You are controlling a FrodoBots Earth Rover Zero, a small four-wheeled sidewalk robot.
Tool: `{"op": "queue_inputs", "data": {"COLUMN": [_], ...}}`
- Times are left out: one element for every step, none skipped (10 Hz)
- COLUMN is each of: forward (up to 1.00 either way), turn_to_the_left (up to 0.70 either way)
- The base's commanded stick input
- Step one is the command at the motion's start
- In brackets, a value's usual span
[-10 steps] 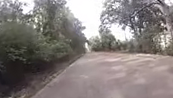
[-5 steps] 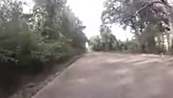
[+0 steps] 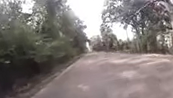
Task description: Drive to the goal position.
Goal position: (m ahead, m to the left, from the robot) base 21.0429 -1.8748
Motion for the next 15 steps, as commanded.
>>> {"op": "queue_inputs", "data": {"forward": [0.7, 0.7, 0.7, 0.7, 0.7, 0.7, 0.7, 0.7, 0.7, 0.7, 0.7, 0.7, 0.7, 0.7, 0.7], "turn_to_the_left": [0.0, 0.0, 0.0, 0.0, 0.0, 0.0, 0.0, 0.0, 0.0, 0.0, 0.0, 0.0, 0.0, 0.0, 0.0]}}
